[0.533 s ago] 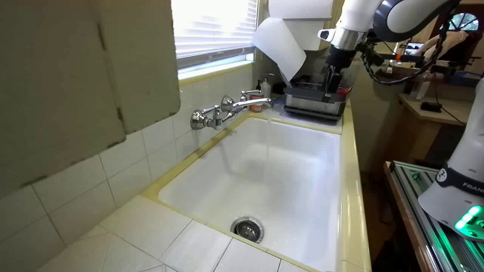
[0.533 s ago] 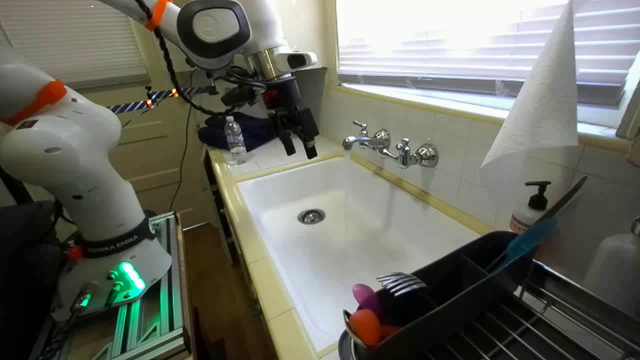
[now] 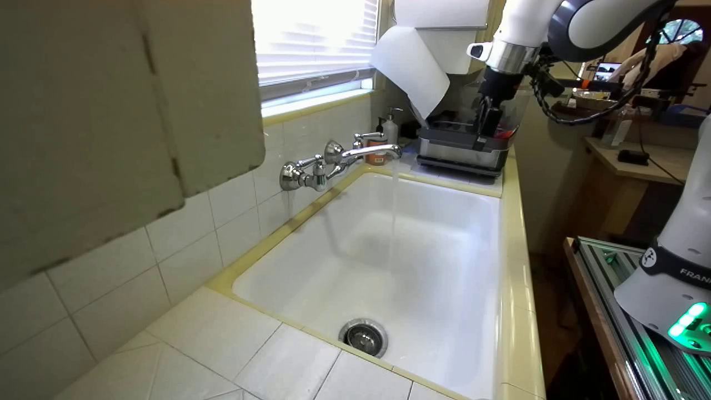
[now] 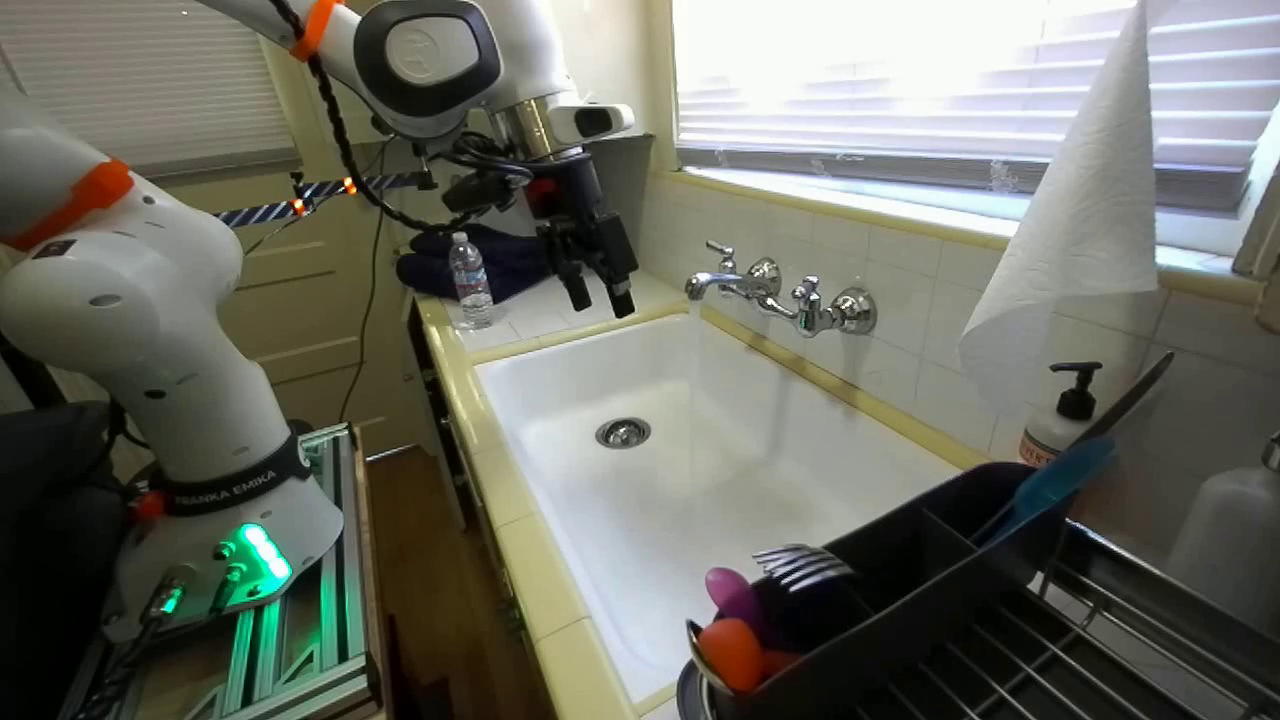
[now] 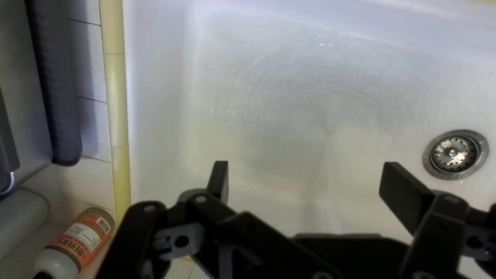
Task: Close the tap
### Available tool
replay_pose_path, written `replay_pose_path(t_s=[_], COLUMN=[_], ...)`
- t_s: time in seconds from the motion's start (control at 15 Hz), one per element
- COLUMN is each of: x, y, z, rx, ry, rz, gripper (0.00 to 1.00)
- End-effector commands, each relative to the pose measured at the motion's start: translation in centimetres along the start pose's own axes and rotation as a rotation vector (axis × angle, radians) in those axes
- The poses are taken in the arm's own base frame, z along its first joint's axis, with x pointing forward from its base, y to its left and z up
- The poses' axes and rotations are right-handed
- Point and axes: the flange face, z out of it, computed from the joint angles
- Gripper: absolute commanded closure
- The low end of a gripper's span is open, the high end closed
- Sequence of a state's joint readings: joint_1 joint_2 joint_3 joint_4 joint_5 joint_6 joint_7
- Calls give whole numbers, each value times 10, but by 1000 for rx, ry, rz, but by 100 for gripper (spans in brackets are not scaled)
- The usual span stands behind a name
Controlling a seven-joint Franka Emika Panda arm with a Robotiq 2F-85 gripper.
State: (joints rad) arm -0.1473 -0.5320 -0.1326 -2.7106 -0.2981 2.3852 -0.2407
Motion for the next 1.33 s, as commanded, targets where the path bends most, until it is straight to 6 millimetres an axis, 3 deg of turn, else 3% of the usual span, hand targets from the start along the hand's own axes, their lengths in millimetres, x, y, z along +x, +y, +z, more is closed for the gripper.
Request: replay_pose_path(t_s=[0.0,0.6,1.27], x=[0,53,118], y=[0,39,63], z=[-1,-15,21], rx=[0,102,72], ry=[-1,167,118], rz=[0,312,519], gripper=[0,0,0])
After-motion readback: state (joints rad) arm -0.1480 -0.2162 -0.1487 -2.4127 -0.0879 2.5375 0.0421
